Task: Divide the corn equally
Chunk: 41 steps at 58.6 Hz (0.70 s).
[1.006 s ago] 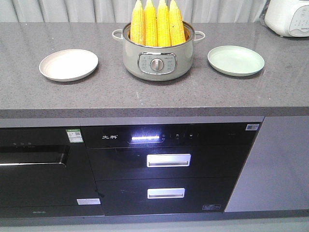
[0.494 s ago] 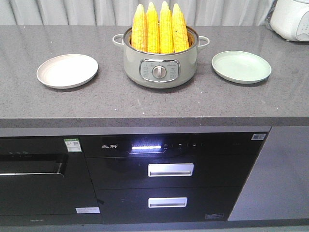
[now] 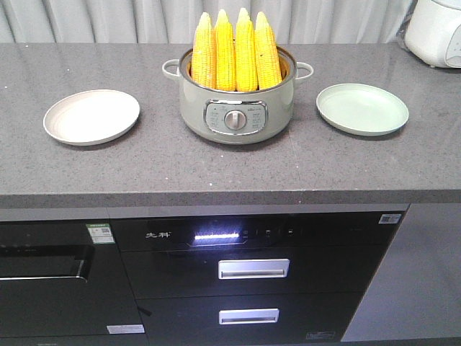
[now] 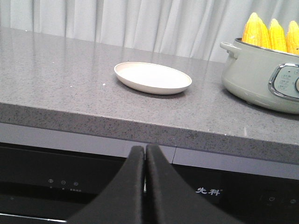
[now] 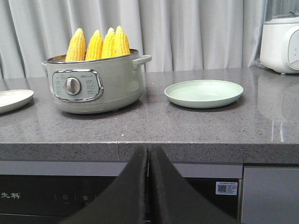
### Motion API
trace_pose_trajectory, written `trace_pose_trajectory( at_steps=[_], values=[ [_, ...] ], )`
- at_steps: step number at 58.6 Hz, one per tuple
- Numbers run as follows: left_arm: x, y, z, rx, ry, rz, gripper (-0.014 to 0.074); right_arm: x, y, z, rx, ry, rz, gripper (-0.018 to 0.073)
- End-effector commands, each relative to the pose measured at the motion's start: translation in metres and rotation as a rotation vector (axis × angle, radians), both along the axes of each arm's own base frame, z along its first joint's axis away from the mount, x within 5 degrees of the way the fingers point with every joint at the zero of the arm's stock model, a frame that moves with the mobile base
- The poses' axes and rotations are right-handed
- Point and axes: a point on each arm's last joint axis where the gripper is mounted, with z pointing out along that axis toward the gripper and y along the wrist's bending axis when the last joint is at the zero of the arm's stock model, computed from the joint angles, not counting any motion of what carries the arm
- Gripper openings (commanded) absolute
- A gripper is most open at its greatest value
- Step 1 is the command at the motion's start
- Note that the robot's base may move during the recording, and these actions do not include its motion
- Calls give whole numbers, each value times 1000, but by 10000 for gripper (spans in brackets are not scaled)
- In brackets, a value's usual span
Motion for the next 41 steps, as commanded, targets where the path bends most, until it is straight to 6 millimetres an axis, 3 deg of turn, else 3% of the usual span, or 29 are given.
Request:
trace_pose_trajectory(
  at_steps=[1,41],
  values=[
    [0,0,4,0,-81,2,-7,0,0,3,-6,-70,-5,-6],
    [0,0,4,0,-81,2,-7,0,0,3,-6,-70,-5,-6]
  ],
)
